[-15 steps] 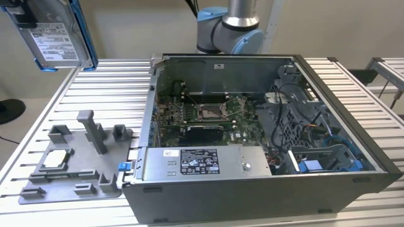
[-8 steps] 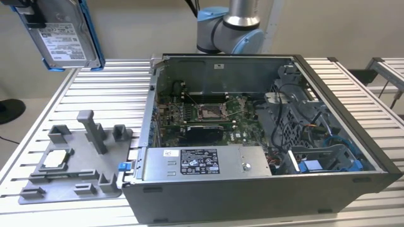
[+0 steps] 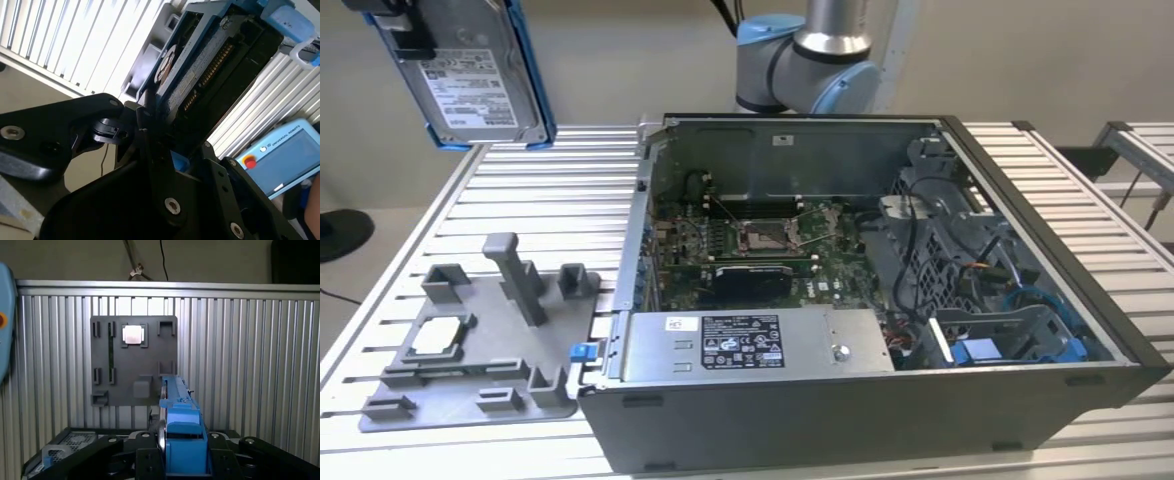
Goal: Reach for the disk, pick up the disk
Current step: 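Pick up the disk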
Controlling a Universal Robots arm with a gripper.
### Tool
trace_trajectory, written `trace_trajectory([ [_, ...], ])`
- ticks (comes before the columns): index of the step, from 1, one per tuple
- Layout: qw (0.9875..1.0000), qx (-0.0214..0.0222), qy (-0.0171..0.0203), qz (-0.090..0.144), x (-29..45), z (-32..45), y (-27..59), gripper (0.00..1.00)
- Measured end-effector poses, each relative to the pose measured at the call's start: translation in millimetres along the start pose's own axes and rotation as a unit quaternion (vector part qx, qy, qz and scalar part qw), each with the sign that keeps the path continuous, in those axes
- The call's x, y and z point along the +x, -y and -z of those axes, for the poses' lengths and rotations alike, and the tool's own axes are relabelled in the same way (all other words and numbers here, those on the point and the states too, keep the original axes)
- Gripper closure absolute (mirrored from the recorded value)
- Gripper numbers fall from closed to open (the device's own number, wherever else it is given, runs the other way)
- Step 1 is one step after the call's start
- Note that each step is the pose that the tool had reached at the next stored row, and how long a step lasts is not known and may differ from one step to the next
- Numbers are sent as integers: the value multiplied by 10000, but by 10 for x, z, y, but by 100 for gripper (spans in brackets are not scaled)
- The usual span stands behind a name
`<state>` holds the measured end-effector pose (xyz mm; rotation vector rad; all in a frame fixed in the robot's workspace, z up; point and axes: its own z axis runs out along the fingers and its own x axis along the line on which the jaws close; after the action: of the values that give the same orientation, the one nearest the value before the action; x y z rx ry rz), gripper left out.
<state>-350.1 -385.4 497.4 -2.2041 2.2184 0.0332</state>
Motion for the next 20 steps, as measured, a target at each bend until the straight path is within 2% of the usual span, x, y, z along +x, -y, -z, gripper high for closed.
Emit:
trace_trajectory([
  [20,10000,0,0,0,-2,2,365,100],
])
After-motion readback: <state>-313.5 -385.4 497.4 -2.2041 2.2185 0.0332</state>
